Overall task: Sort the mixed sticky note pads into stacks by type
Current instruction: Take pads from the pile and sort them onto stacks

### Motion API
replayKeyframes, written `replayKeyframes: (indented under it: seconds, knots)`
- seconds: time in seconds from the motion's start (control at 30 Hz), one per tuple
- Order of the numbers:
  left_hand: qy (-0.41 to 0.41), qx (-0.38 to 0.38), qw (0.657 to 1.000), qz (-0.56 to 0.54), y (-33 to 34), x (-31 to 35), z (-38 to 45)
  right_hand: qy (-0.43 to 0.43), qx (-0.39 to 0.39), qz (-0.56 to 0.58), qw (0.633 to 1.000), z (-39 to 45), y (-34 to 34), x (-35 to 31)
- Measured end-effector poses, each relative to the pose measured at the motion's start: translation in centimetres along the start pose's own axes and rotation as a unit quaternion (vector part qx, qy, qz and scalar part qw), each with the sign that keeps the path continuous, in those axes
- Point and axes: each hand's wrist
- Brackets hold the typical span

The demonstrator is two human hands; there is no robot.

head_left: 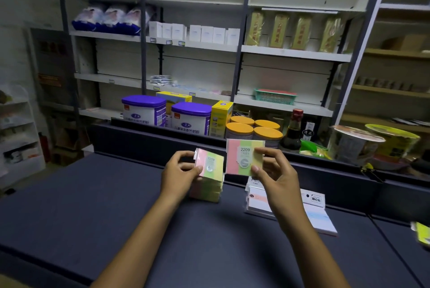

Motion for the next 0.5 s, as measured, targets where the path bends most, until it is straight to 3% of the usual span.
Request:
replayKeyframes:
  seconds: [0.2, 0.5]
  knots:
    - [0.025, -0.015, 0.992, 0.124, 0.0, -1.2, 1.4, 0.007, 0.026, -0.019, 0.999, 0.4, 0.7, 0.4]
    - [0.106, -0.063, 0.906, 0.406, -1.2, -0.5, 2.1, 0.006, 0.031, -0.027, 0.999, 1.0, 2.4, 0.6]
Point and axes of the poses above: each hand's wrist, its own z-axis towards the middle knuckle, its own y-axis out of the palm, x = y × z, and after that the axes turned 4 degrees about z, right-handed
